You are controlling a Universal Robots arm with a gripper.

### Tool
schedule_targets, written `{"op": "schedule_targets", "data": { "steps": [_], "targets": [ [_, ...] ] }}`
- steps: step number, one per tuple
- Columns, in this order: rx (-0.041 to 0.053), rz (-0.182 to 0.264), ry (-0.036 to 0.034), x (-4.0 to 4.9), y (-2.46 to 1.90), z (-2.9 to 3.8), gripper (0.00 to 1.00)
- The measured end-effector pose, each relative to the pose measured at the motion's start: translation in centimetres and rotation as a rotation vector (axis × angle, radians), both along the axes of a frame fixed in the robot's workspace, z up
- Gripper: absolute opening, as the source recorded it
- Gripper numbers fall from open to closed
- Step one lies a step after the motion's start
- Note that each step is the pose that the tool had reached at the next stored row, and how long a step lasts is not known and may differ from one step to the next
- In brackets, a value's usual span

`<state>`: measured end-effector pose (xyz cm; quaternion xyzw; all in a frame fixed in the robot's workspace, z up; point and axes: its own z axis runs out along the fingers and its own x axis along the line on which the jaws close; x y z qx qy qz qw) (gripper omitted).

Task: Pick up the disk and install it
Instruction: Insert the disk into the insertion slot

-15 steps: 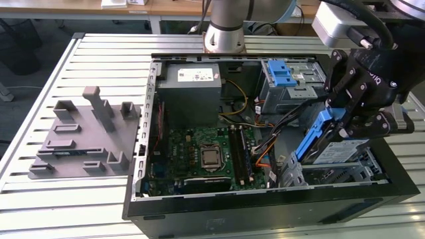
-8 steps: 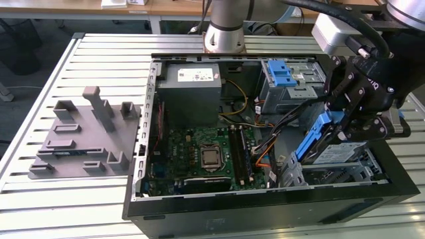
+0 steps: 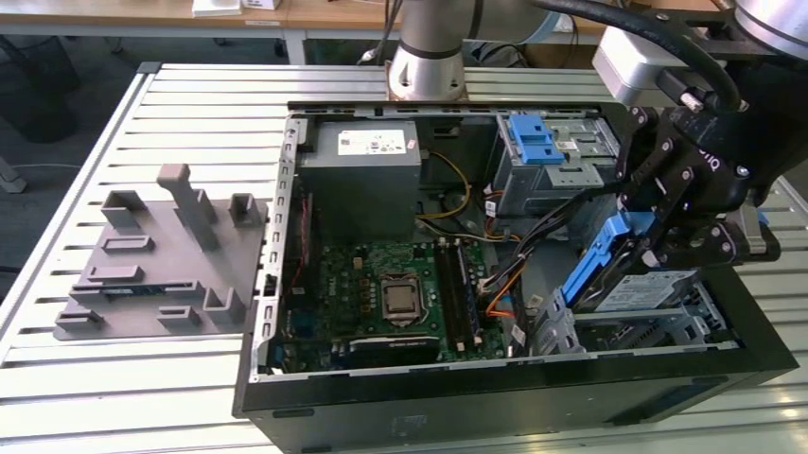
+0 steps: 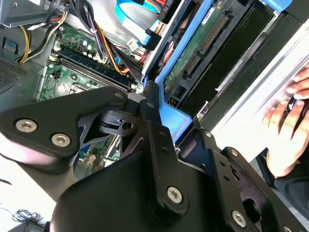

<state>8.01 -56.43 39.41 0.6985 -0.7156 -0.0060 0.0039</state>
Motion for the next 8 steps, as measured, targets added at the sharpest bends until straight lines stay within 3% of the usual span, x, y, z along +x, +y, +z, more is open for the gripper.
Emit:
{"op": "schedule_targets", "data": {
  "steps": [8],
  "targets": [
    [0.0003, 0.000, 0.0000, 0.00, 0.00, -0.17, 0.36]
  ]
}}
